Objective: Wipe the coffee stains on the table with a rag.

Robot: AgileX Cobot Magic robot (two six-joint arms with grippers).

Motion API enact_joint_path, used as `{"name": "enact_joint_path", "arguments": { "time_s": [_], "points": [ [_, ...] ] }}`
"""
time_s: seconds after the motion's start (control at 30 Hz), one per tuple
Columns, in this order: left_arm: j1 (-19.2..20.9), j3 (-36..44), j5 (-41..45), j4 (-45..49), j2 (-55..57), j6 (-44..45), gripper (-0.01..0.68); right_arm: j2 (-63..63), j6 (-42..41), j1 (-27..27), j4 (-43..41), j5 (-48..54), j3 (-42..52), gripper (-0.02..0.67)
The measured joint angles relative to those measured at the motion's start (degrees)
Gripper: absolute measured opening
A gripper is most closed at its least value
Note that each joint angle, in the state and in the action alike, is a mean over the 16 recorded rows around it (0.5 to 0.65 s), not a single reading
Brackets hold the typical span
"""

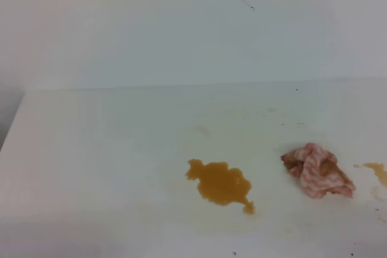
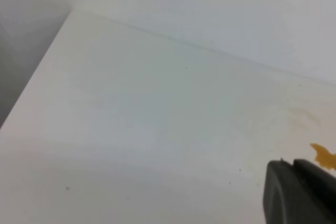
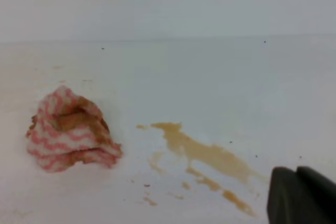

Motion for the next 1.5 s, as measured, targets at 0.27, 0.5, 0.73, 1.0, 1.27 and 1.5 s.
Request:
{"name": "enact_joint_path", "arguments": {
  "time_s": [0.27, 0.5, 0.73, 1.0, 1.27, 1.5],
  "points": [
    [0.0, 0.0, -0.05, 0.07, 0.0, 0.0, -0.005, -0.31, 0.0, 0.0, -0.05, -0.15, 0.0, -0.002],
    [0.0, 0.0, -0.14, 0.18, 0.0, 0.0, -0.005, -0.58, 0.0, -0.01, 0.05, -1.53, 0.0, -0.002],
    [0.0, 0.0, -0.21, 0.24, 0.0, 0.0, -0.005, -0.85, 0.04, -0.01, 0.36, -7.82, 0.0, -0.002],
    [0.0, 0.0, -0.23, 0.24, 0.0, 0.0, -0.005, -0.73, 0.14, -0.01, 0.51, -18.34, 0.0, -0.002],
    [0.0, 0.0, -0.23, 0.24, 0.0, 0.0, -0.005, -0.83, 0.2, -0.01, 0.42, -24.72, 0.0, -0.002],
    [0.0, 0.0, -0.23, 0.24, 0.0, 0.0, -0.005, -1.02, 0.22, -0.01, 0.46, -28.22, 0.0, -0.002]
  ]
}}
